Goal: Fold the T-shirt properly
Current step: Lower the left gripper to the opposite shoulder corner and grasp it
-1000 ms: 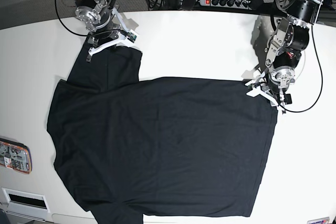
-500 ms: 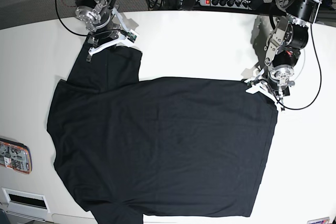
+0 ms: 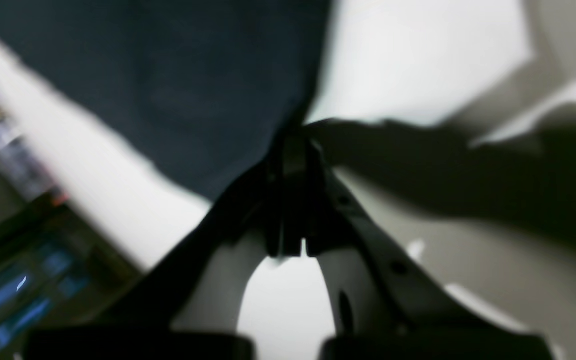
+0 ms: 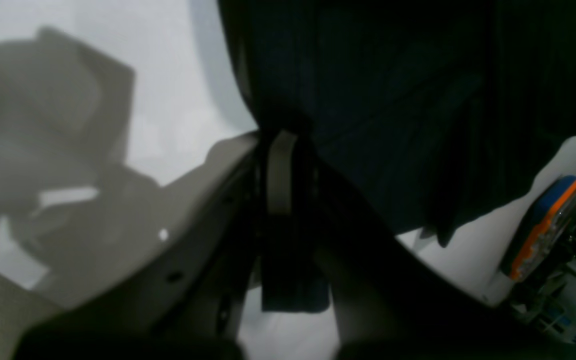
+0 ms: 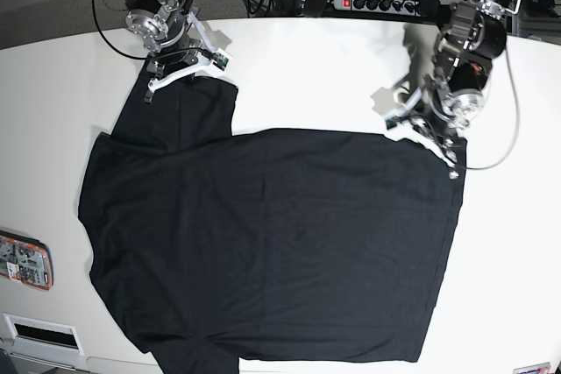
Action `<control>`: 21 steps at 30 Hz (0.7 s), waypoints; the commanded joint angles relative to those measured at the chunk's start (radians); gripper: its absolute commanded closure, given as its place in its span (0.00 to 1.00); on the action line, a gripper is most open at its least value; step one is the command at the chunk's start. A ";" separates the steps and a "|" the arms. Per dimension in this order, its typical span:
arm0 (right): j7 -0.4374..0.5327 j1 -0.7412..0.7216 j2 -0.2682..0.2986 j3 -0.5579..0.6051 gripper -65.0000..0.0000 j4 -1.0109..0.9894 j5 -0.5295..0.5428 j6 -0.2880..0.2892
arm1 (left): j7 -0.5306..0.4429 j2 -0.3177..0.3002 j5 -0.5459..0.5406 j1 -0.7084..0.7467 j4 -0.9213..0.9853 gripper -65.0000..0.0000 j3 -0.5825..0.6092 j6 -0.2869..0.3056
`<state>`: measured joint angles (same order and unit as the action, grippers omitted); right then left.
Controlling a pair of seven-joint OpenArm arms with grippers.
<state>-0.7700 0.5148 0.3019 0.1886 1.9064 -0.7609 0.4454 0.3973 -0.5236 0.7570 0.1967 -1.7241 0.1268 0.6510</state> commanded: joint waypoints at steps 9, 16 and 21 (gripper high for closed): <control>-0.003 0.005 0.004 0.002 1.00 0.008 0.017 0.019 | 0.009 -0.016 0.005 0.077 -0.018 1.00 -0.026 -0.007; -0.003 0.005 0.004 0.002 1.00 0.008 0.017 0.019 | 0.010 -0.057 -0.003 0.120 -0.020 0.72 -0.063 -0.006; -0.003 0.005 0.004 0.002 1.00 0.008 0.017 0.019 | 0.010 -0.094 -0.004 0.126 -0.012 0.53 -0.062 -0.001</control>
<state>-0.7704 0.5148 0.3019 0.1898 1.9072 -0.7605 0.4458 0.4046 -0.6060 0.7547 0.3244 -1.7287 0.0692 0.6449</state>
